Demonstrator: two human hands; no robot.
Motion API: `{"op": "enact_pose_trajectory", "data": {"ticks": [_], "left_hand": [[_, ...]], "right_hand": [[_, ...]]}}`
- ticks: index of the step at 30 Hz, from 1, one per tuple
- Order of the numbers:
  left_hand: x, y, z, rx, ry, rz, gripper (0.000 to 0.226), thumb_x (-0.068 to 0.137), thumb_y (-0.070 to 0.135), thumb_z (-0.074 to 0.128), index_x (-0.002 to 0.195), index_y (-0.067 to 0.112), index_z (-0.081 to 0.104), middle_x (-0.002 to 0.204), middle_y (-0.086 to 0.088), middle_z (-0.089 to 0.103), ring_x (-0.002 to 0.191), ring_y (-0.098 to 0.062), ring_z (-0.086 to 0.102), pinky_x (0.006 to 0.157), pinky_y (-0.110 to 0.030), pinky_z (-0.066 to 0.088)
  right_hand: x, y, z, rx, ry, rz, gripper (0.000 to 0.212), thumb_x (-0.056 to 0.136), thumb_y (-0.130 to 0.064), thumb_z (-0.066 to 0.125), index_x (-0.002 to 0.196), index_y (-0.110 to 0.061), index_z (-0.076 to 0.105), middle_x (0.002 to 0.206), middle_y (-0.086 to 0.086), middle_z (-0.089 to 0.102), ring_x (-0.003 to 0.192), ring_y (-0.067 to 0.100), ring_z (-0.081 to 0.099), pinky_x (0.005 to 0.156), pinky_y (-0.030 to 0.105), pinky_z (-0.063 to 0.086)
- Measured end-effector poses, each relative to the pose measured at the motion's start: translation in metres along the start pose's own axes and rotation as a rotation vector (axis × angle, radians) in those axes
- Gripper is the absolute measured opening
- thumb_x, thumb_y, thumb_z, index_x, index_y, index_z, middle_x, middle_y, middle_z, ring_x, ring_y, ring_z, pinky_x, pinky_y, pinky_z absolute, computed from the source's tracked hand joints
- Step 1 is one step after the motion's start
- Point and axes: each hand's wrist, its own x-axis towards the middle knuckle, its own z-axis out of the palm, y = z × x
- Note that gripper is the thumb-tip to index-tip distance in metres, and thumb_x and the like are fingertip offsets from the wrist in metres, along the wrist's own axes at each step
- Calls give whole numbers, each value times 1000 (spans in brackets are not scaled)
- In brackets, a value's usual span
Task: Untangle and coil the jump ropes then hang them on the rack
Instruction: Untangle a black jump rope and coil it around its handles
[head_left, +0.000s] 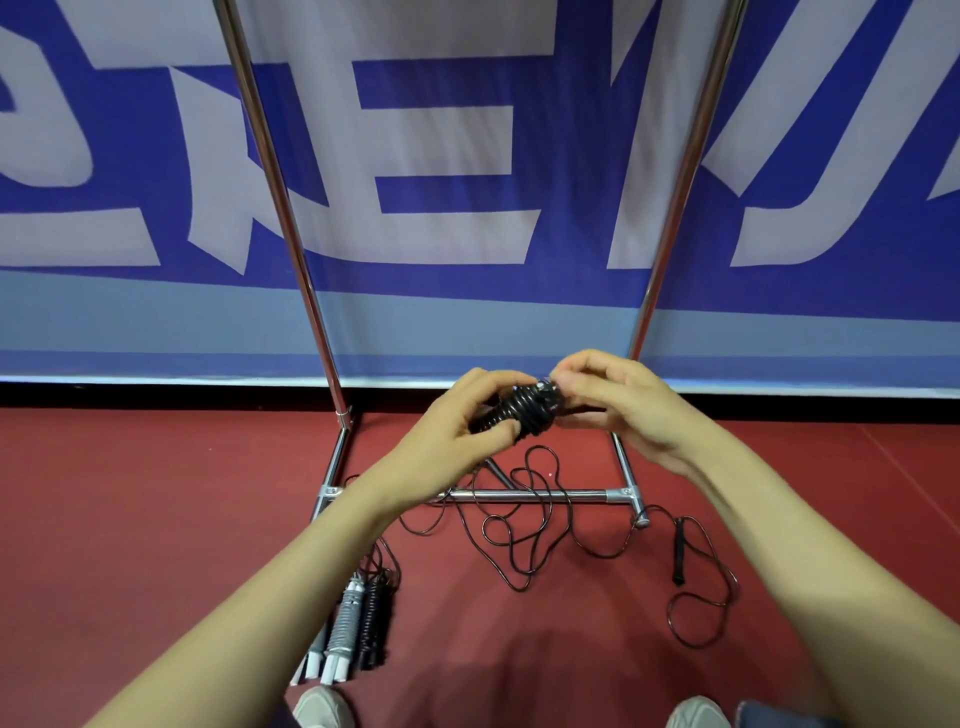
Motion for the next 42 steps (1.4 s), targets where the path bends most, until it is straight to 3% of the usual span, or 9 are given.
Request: {"op": "enact_pose_trajectory", "data": {"ticks": [7, 10, 13, 17, 20, 23, 31, 36, 42], "left_hand": [[-1, -3, 8, 129, -44, -12, 39, 77, 33, 56, 115, 44, 58, 113, 9, 58, 110, -10, 54, 99, -37, 44], [0, -1, 11, 124, -85, -22, 37, 76, 31, 58, 113, 39, 59, 112, 7, 59, 97, -4, 56, 85, -29, 46], [0, -1, 14, 24, -155, -49, 37, 80, 17, 56, 115, 28, 59, 110, 4, 61, 76, -4, 54, 69, -18, 41], [6, 2, 12, -58, -117, -94, 34, 80, 16, 53, 109, 32, 59, 96, 2, 60, 67, -13, 53, 63, -21, 42], [0, -9, 12, 277, -226, -20, 31, 75, 34, 53, 105, 36, 58, 98, 4, 55, 80, -10, 55, 76, -27, 45], [-18, -24, 32, 442, -413, -98, 32, 74, 38, 54, 105, 42, 58, 100, 4, 50, 91, -13, 54, 87, -32, 46], [-15, -27, 27, 46, -147, -220, 30, 68, 43, 56, 97, 51, 60, 109, 3, 60, 82, -10, 64, 75, -20, 48], [-4, -21, 32, -41, -143, -236, 29, 78, 21, 55, 102, 35, 62, 89, 7, 66, 68, -12, 63, 65, -21, 49], [3, -17, 29, -98, -124, -248, 31, 77, 25, 51, 106, 33, 58, 100, -7, 61, 78, -14, 63, 71, -35, 53]], "right_hand": [[6, 4, -5, -319, -3, 107, 12, 90, -21, 65, 84, -14, 72, 91, 1, 71, 96, 12, 64, 98, 33, 48], [4, 1, -7, -265, -135, 262, 28, 93, -15, 56, 69, -20, 70, 65, -5, 61, 71, 7, 58, 88, 30, 47], [5, 1, -11, -140, -170, 368, 21, 92, -11, 55, 74, -13, 66, 72, 1, 62, 78, 14, 58, 89, 35, 49], [10, 5, -4, 222, 36, 352, 18, 90, -5, 57, 74, -11, 63, 74, 4, 63, 73, 16, 63, 77, 36, 56], [14, -2, -25, 632, 393, 209, 21, 94, 3, 50, 78, -8, 56, 65, 1, 61, 57, 11, 65, 67, 36, 58], [13, -5, -73, 663, 646, 53, 21, 97, 3, 48, 81, -9, 53, 72, 0, 57, 58, 9, 67, 81, 36, 57], [20, 31, -30, -115, 75, 313, 7, 92, -4, 61, 94, -4, 68, 87, 7, 69, 79, 15, 66, 81, 26, 57], [21, 31, -17, -181, -107, 326, 14, 93, -11, 60, 104, -9, 69, 94, 4, 72, 86, 10, 68, 78, 21, 53], [22, 24, -13, -141, -105, 324, 6, 94, -15, 62, 91, -13, 67, 88, 0, 70, 80, 8, 67, 65, 18, 53]]}}
